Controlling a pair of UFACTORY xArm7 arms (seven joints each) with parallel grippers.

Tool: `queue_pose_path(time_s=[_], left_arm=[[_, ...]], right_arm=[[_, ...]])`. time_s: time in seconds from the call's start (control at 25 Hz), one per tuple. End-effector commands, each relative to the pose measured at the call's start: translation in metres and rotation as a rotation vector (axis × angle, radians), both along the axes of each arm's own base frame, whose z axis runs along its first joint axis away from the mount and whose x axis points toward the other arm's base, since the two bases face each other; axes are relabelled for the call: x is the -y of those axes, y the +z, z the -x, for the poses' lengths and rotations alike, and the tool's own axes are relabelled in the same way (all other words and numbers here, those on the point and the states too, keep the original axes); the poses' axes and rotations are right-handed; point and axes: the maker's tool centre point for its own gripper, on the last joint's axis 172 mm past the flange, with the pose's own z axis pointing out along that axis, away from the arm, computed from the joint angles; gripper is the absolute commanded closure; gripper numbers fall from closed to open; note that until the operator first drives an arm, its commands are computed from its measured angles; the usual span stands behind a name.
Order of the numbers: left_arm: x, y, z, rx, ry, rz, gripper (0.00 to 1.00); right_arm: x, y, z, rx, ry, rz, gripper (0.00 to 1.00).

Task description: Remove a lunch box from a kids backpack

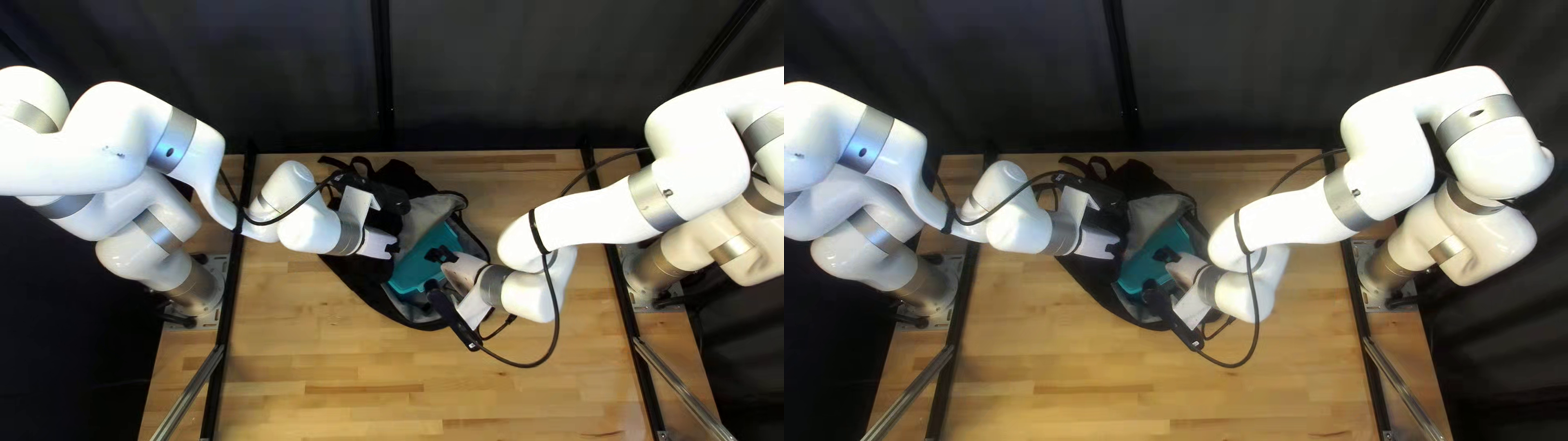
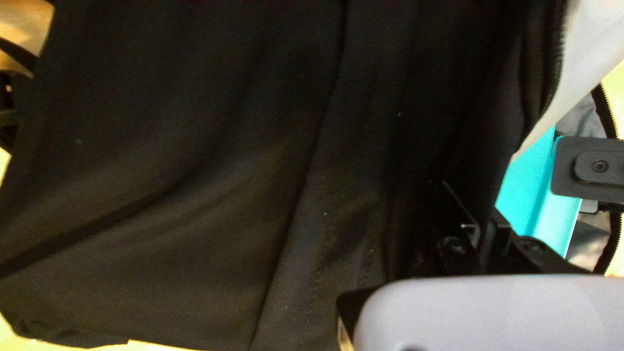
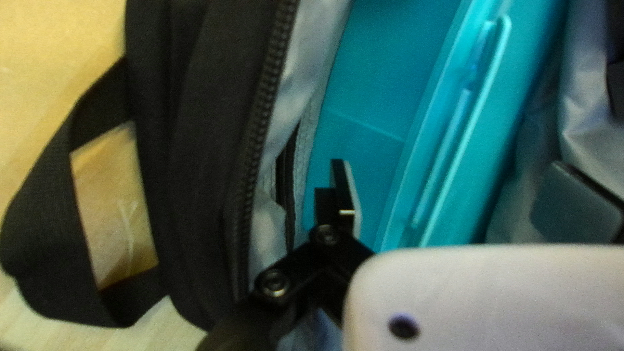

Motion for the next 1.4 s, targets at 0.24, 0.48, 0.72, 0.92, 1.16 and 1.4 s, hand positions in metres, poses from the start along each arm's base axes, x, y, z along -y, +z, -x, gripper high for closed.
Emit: queue_pose_path(time_s=[0.24, 0.48, 0.72, 0.92, 1.16, 1.4], left_arm=[[0.0, 0.0, 0.0, 0.0, 0.0, 0.0, 1.0], [0.0, 0.0, 0.0, 0.0, 0.0, 0.0, 1.0], [0.0, 0.0, 0.0, 0.0, 0.0, 0.0, 1.0], [0.0, 0.0, 0.0, 0.0, 0.0, 0.0, 1.0], [0.0, 0.0, 0.0, 0.0, 0.0, 0.0, 1.0], [0.0, 0.0, 0.0, 0.0, 0.0, 0.0, 1.0]], right_arm=[[-0.009, -0.003, 0.001, -0.031, 0.006, -0.024, 1.0], [-0.029, 0.013, 0.012, -0.05, 0.009, -0.023, 1.0], [-0.037, 0.035, 0.023, -0.053, 0.007, -0.006, 1.0], [-0.037, 0.052, 0.028, -0.066, -0.003, 0.012, 1.0], [-0.029, 0.068, 0.036, -0.086, -0.014, 0.029, 1.0], [-0.032, 0.086, 0.05, -0.102, -0.023, 0.05, 1.0]])
